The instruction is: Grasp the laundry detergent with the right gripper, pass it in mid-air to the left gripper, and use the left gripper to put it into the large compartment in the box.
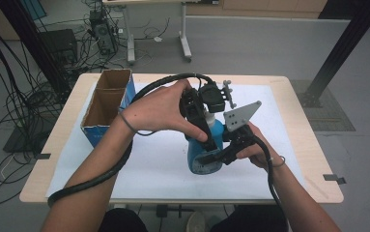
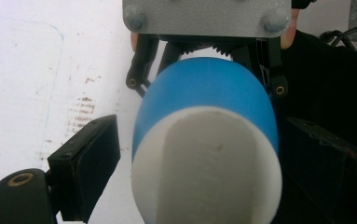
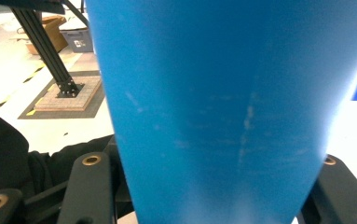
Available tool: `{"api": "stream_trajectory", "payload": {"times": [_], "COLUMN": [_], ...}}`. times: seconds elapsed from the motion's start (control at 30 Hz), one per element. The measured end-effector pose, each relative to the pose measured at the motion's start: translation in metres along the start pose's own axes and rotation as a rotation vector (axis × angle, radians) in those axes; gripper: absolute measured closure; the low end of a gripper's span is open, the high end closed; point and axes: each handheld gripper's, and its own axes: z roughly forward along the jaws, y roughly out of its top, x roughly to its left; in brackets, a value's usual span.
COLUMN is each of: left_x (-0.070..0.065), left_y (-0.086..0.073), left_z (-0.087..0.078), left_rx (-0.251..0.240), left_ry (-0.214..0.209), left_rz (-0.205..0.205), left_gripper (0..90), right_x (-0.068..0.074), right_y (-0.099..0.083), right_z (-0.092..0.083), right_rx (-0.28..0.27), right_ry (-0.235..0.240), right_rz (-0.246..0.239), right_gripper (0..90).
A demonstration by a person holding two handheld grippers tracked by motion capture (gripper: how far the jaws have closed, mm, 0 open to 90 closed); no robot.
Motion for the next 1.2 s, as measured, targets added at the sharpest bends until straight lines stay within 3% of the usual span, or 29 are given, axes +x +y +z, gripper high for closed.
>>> {"api": "stream_trajectory", "payload": {"times": [0.53,1.2], "left_x": [-0.0007,0.0017], "left_y": [0.0018,0.0035], "left_z": [0.003,0.0023], "left_rx": [0.02,0.03], "left_ry": [0.004,-0.022], "left_rz": [0.006,0.01], "left_gripper": [13.9,30.4], "right_x": [0.0001,0.002], "right_y": [0.0018,0.0034], "right_z": [0.0012,0.0007], "right_rx": [-0.001,-0.003], "right_ry": [0.007,0.01], "right_rz": [-0.003,-0.009], "right_gripper": [43.1,43.0]}}
